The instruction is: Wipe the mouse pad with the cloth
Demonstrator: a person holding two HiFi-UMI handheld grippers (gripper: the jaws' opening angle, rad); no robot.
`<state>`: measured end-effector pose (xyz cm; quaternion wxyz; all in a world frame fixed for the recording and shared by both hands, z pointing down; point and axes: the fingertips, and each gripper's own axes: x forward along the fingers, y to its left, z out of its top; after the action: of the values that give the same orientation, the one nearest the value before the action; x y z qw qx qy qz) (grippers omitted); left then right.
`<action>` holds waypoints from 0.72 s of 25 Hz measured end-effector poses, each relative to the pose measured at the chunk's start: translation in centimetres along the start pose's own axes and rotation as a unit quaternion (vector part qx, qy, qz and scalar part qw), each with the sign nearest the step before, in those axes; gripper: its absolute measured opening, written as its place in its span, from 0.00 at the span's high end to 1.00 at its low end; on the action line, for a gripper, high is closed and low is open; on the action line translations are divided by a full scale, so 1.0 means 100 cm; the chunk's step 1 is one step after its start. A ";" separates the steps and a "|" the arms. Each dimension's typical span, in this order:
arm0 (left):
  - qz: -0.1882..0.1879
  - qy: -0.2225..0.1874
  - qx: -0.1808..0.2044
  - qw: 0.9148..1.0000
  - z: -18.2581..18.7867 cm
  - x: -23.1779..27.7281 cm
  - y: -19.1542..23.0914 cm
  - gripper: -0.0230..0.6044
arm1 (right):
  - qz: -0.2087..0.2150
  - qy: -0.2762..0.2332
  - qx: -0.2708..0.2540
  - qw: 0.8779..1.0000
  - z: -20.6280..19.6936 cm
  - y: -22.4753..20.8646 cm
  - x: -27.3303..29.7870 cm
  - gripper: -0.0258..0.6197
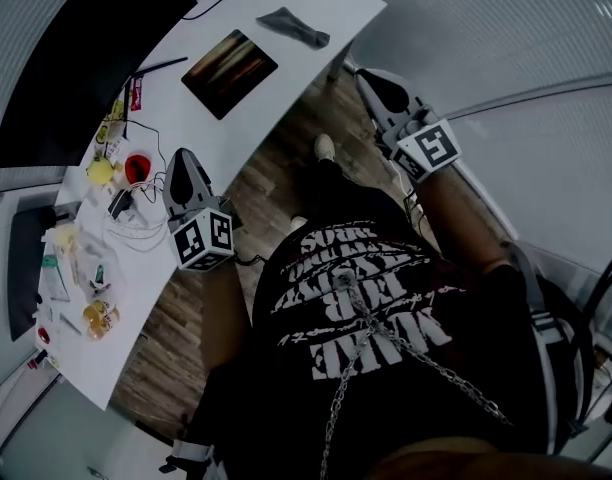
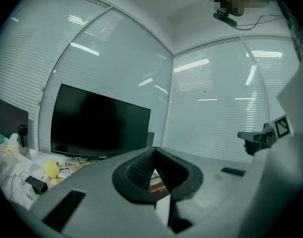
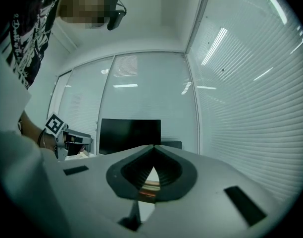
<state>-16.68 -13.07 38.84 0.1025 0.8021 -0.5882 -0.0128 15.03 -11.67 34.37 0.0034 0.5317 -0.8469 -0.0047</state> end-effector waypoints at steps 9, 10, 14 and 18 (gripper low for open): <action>0.008 0.004 0.006 1.000 0.017 0.102 -0.016 0.95 | 0.033 -0.005 0.010 0.999 -0.004 -0.070 0.078 0.97; 0.011 0.002 0.006 1.000 0.019 0.111 -0.017 0.95 | 0.032 -0.001 0.013 0.999 -0.005 -0.078 0.085 0.97; 0.029 0.021 -0.004 0.999 0.014 0.151 -0.015 0.95 | 0.041 0.022 0.020 0.999 -0.007 -0.109 0.120 0.97; 0.052 0.045 -0.020 0.997 0.002 0.194 -0.017 0.95 | 0.083 0.056 0.027 0.995 -0.022 -0.141 0.160 0.97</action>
<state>-9.09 -31.00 40.29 0.1450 0.7683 -0.6232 0.0169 20.80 -32.25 36.41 0.0367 0.4591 -0.8863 0.0486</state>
